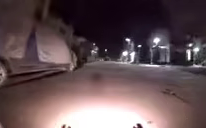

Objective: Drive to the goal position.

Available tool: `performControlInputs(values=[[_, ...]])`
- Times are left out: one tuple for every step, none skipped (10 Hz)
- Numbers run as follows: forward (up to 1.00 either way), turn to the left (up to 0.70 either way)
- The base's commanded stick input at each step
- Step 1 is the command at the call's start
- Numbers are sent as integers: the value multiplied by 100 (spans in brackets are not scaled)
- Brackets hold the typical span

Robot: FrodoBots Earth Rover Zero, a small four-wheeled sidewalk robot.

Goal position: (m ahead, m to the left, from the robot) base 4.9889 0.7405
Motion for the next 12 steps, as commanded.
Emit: performControlInputs(values=[[85,0],[85,0],[85,0],[85,0],[85,0],[85,0],[85,0],[85,0],[85,0],[85,0],[85,0],[85,0]])
